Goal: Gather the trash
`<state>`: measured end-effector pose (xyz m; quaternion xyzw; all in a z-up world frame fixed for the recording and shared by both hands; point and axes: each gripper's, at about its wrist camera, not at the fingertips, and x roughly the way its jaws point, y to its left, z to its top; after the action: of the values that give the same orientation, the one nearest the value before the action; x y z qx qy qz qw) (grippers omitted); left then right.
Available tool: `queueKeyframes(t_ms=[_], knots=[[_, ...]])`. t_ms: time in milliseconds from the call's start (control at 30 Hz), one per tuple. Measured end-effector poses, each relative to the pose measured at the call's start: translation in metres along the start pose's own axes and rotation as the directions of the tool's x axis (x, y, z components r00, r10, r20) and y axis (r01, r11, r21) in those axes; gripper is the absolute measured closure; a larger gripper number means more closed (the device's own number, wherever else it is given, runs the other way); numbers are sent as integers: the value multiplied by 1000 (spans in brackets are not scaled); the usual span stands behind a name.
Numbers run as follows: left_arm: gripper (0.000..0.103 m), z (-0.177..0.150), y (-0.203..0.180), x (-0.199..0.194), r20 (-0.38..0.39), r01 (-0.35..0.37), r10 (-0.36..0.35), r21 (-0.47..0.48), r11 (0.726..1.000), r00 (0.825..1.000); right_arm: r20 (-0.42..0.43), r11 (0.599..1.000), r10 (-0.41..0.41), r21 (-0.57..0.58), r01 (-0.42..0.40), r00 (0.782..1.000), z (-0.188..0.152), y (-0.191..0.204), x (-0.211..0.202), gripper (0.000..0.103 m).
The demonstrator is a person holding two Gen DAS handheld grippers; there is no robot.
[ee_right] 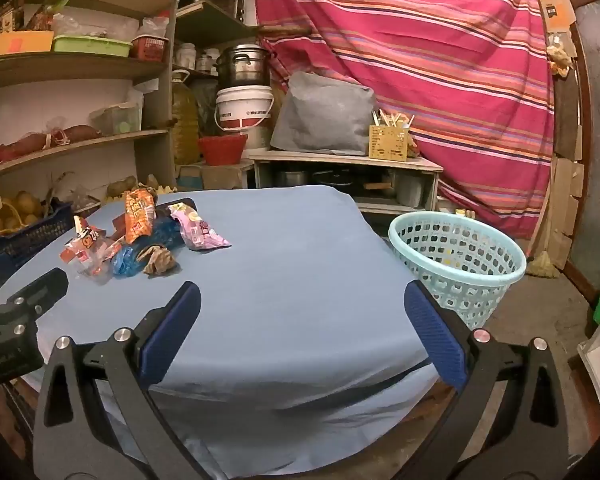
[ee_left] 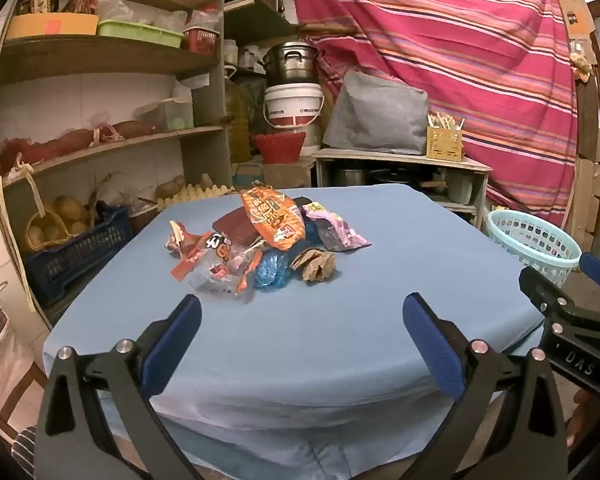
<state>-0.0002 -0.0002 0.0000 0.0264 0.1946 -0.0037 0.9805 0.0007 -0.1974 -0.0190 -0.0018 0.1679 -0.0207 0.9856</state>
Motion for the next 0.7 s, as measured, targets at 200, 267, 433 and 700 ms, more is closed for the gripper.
queueKeyframes(t_ms=[200,267,433,700], knots=[[5,0,0,0,-9,3,-3,-2,1000,1000,7,1000,-1,-11,1,1000,0,2,0,4],[5,0,0,0,-9,3,-3,-4,1000,1000,8,1000,0,-10,0,1000,0,3,0,4],[5,0,1,0,-11,5,-5,-6,1000,1000,3,1000,-2,-15,2,1000,1,3,0,4],[5,0,0,0,-10,3,-3,-5,1000,1000,5,1000,0,-12,0,1000,0,2,0,4]])
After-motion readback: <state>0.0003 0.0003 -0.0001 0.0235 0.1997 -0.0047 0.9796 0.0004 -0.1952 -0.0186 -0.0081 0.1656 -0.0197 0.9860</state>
